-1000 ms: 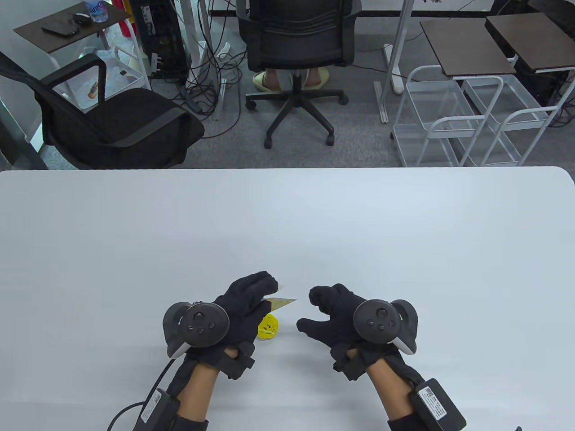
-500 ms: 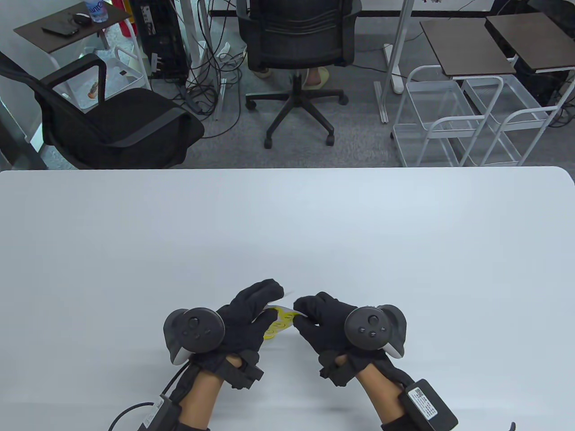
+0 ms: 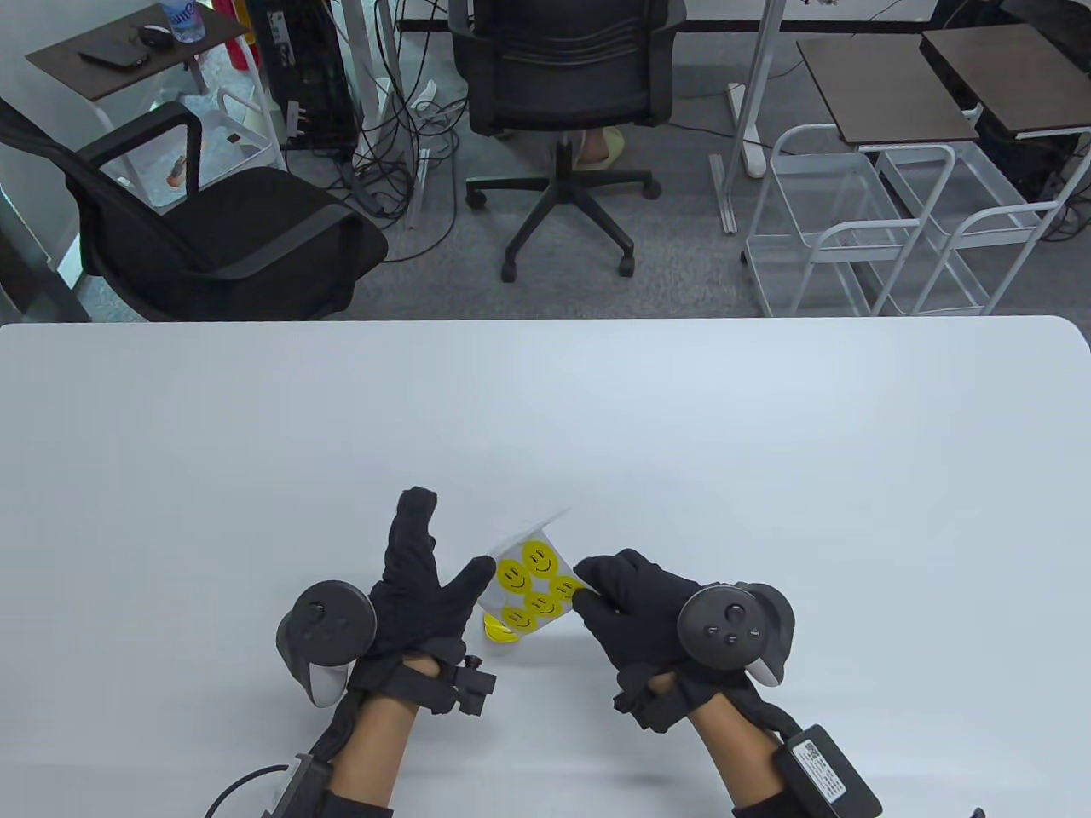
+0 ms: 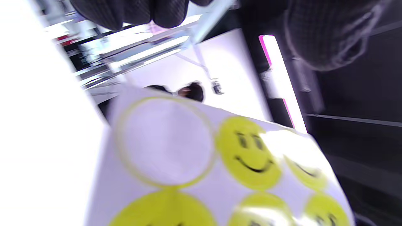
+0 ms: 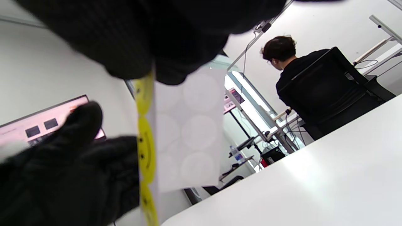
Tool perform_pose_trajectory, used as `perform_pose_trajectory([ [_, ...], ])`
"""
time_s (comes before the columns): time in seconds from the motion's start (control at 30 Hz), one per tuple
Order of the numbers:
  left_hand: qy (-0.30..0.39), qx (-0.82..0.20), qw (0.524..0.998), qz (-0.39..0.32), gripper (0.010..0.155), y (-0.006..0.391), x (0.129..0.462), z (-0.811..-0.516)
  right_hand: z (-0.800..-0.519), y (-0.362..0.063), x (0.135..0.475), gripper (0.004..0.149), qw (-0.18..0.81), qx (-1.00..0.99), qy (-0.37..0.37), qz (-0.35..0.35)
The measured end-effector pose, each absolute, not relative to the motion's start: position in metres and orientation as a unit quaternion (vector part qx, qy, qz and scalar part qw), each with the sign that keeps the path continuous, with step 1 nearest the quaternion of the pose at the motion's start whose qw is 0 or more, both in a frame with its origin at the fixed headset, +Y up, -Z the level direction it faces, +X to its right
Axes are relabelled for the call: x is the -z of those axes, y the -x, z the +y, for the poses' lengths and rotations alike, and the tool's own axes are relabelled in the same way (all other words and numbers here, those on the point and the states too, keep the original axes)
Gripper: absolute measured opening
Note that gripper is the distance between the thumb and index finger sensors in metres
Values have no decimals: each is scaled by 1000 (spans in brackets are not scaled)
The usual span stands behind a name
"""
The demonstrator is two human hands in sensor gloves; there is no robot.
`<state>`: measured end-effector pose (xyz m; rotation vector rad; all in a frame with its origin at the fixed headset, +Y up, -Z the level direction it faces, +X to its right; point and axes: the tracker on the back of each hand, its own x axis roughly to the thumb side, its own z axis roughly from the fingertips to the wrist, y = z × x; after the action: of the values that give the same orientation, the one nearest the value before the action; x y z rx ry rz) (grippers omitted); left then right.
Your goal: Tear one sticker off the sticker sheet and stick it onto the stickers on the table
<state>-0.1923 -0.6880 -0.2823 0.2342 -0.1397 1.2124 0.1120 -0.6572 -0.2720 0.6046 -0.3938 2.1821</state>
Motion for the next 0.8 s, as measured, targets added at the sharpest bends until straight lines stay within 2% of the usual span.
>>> perform_pose_trajectory([
  [0.13,2,-678,735,-17,122,195,289,-715,-656,-117,271,42,444,-852,-227,-160],
  [0.2,62,-735,675,-14,125,189,291,-727,-656,-119,271,42,463,-844,-221,-158],
  [0.23,103,-758,643,-28,126,183,292,-731,-656,-119,271,41,474,-839,-217,-154],
  [0.27,130,-765,630,-39,126,178,292,-733,-657,-120,272,42,479,-838,-215,-152],
  [0.37,209,-756,610,-114,123,166,295,-735,-658,-121,272,41,493,-832,-212,-139],
  [0.43,216,-754,606,-133,117,162,296,-734,-659,-123,273,42,503,-829,-207,-131],
  [0.6,202,-791,565,-121,92,164,296,-735,-661,-126,276,41,512,-829,-193,-117],
  [0.8,172,-802,561,-107,66,171,296,-733,-665,-124,277,41,517,-834,-167,-94],
])
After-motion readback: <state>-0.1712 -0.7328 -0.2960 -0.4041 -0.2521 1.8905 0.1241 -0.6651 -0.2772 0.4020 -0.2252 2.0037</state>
